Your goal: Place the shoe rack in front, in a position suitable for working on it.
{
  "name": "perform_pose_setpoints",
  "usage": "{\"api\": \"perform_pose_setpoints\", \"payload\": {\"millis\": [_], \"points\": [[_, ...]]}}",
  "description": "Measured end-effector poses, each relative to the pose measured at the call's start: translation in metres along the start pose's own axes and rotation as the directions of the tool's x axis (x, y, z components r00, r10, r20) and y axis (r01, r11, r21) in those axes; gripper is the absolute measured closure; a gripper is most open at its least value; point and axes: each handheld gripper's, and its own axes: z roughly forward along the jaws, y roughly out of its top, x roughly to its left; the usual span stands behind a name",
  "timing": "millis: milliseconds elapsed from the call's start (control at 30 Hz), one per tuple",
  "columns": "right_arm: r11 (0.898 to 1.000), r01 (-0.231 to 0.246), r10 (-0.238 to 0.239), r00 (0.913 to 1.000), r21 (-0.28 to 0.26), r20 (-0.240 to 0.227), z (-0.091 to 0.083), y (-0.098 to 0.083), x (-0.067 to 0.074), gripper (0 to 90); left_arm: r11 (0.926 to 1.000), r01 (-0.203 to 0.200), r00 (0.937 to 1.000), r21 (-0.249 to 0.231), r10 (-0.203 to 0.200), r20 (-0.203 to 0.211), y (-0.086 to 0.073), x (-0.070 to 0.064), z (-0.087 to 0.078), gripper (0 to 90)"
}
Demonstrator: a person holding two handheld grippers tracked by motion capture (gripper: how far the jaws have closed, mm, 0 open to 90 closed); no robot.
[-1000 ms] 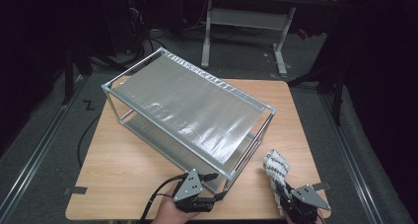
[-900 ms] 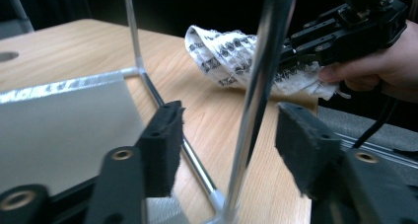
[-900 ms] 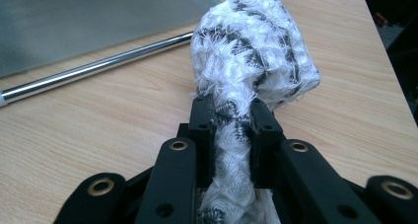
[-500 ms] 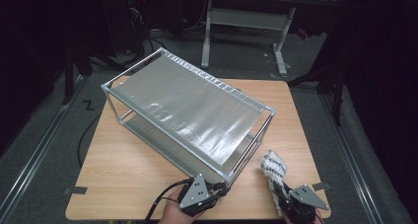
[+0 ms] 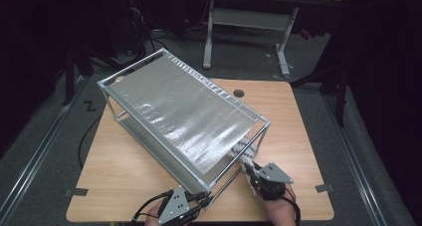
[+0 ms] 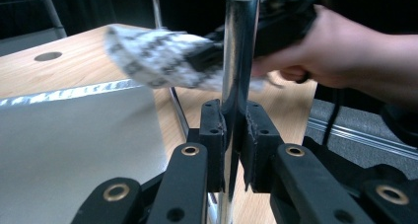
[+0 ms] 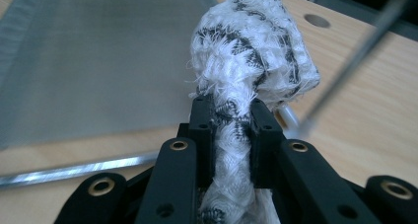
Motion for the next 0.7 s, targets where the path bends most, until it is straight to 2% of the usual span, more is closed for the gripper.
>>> {"api": "perform_pose_setpoints", "payload": {"millis": [67, 100, 167, 233, 300, 567, 700], "points": [[1.000, 0.020, -0.020, 0.9997, 0.016, -0.012, 0.018, 0.008, 0.002, 76.8, 1.0000, -0.001, 1.0000, 0.002, 0.001, -0.008, -0.001, 0.000, -0.004, 80.8], [0.999, 0.020, -0.019, 0.9995, 0.037, -0.024, 0.028, 0.010, 0.004, 76.9, 1.0000, 0.002, 0.9999, 0.003, -0.002, -0.011, -0.002, -0.001, -0.006, 80.7], [0.995, 0.051, -0.049, 0.9983, 0.081, -0.031, 0.047, 0.012, 0.007, 77.1, 1.0000, 0.005, 0.9999, 0.005, -0.005, -0.016, -0.002, -0.001, -0.010, 80.8], [0.987, 0.072, -0.065, 0.9967, 0.142, -0.047, 0.062, 0.012, 0.011, 77.3, 1.0000, 0.000, 0.9997, 0.007, 0.000, -0.025, -0.003, -0.001, -0.011, 80.8], [0.978, 0.077, -0.068, 0.9963, 0.196, -0.052, 0.070, 0.009, 0.012, 77.5, 0.9999, -0.003, 0.9996, 0.010, 0.003, -0.028, -0.003, 0.000, -0.012, 80.8], [0.978, 0.038, -0.030, 0.9987, 0.206, -0.040, 0.063, 0.001, 0.004, 77.7, 0.9999, -0.002, 0.9989, 0.013, 0.003, -0.046, -0.003, 0.007, -0.014, 80.8], [0.978, 0.048, -0.044, 0.9987, 0.201, -0.027, 0.057, -0.004, 0.002, 77.6, 0.9998, -0.002, 0.9978, 0.021, 0.004, -0.067, -0.002, 0.012, -0.014, 80.8]]}}
